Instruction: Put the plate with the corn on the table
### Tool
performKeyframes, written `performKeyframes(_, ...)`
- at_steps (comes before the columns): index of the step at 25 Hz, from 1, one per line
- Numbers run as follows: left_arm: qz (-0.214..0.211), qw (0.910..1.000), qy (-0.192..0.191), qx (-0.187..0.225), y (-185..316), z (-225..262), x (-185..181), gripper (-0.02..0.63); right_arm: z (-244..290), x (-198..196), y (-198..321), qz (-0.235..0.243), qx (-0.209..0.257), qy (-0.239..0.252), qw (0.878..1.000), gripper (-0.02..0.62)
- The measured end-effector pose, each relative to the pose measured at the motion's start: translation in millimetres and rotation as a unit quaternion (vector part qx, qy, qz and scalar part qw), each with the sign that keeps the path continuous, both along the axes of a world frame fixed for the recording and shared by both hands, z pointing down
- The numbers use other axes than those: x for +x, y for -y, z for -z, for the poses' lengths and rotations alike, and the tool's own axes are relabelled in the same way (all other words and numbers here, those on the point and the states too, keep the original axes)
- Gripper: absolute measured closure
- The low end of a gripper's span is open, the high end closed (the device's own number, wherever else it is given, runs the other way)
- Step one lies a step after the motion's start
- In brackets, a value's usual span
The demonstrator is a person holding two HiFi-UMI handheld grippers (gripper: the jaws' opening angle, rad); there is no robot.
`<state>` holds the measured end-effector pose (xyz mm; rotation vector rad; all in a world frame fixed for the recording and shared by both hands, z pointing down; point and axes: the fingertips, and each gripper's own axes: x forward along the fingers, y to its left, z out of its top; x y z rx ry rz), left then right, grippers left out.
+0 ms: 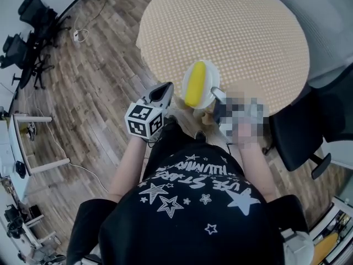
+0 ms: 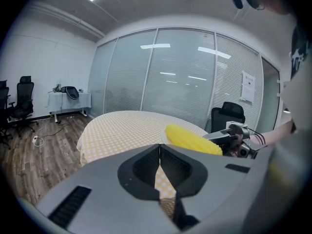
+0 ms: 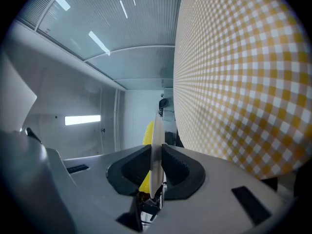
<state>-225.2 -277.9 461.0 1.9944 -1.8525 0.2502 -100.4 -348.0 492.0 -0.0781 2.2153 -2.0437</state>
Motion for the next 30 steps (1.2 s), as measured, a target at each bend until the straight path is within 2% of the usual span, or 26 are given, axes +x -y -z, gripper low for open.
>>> performKeyframes(7, -0.034, 0.9993, -0.009, -0.01, 37, -7, -36, 0.597, -9, -30, 23, -0.034, -0.007, -0.015, 0.999, 0.537)
performKeyframes(12, -0.064, 0.9977, -0.014, -0.018, 77, -19, -83, 0.597, -24, -71, 54, -0.073, -0.012, -0.017, 0.997, 0.537)
performKeyframes(16, -0.098, 0.9948, -0.008, -0.027, 91, -21, -88, 0.597, -25, -76, 61, -0.102, -0.015, -0.018, 0.995, 0.537)
performKeyframes(20, -0.124, 0.9915, -0.008, -0.037, 112, -28, -109, 0.597, -31, -94, 72, -0.126, -0.023, -0.026, 0.991, 0.537)
performKeyframes(30, -0.169, 0.9841, -0.008, -0.056, 136, -46, -122, 0.597, -63, -103, 83, -0.174, -0.039, -0.048, 0.983, 0.537)
